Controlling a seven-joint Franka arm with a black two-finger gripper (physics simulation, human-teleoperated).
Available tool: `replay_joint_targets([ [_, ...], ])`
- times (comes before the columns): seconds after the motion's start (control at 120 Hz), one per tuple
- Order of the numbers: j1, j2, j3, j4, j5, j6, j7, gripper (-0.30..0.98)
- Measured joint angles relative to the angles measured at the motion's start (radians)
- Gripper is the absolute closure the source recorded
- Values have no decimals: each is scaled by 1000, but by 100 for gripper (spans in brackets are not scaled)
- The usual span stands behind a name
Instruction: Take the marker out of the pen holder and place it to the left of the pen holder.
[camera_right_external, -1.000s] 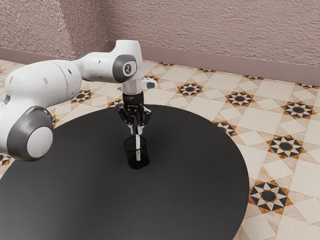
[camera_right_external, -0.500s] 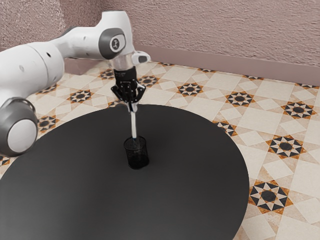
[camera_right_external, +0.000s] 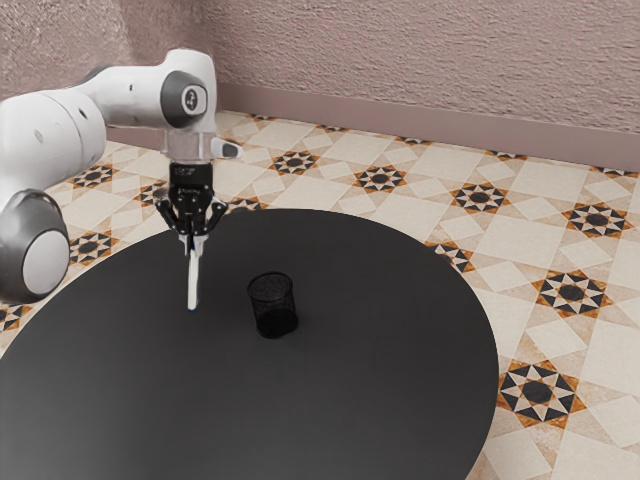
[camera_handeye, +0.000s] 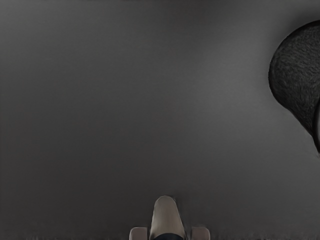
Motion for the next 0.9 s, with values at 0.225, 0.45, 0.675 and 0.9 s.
replay_joint_targets([
  [0.225,20,90,-7,0,-8,-58,1,78],
  [0.45,23,120,-7,1,-10,-77,3,69],
  [0.675,25,113,-5,18,-21,-60,6,27],
  [0.9,7,-270,-58,-63,16,19,38,11],
])
